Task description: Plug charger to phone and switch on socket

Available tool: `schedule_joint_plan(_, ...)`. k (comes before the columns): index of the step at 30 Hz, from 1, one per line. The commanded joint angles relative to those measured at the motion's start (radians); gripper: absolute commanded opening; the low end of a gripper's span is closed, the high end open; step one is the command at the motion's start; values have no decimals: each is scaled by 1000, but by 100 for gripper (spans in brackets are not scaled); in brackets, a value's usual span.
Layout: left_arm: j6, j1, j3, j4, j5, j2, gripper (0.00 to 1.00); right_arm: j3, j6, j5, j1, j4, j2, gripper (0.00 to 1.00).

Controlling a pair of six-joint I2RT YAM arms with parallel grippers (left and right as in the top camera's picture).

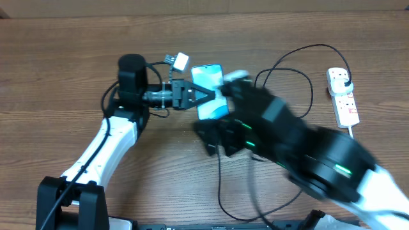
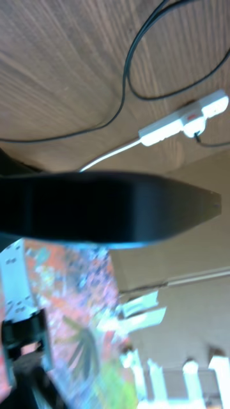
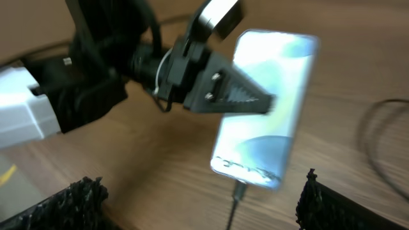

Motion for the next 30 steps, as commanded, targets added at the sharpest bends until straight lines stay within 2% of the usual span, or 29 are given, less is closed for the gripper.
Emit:
schedule_joint_plan(1, -18, -61, 3, 6, -166, -16, 7, 41, -6, 195, -3, -54, -116, 100)
schedule_joint_plan(5, 19, -105, 24, 5, -229, 18, 8, 41, 1, 262, -3, -84, -224, 100)
schedule_joint_plan(8, 36, -111, 54, -13, -222, 92, 9, 41, 2, 262, -3, -89, -282, 100)
schedule_joint_plan(10, 100, -105, 87, -74, -183, 165, 8, 41, 2, 263, -3, -96, -306, 100)
schedule_joint_plan(15, 340, -81, 206, -365, -153, 353, 4, 40, 4, 262, -3, -117, -310, 100)
schedule_joint_plan(19, 562, -77, 303, -656, -294, 457, 4, 40, 4, 262, -3, -125, -305, 100)
schedule_joint_plan(22, 668, -77, 331, -790, -385, 494, 4, 40, 4, 263, -3, -126, -304, 100)
schedule_joint_plan(25, 717, -78, 330, -842, -395, 500, 4, 40, 4, 266, -3, -125, -304, 100)
schedule_joint_plan(30, 723, -78, 330, -810, -420, 500, 4, 40, 4, 280, -3, -124, -303, 100)
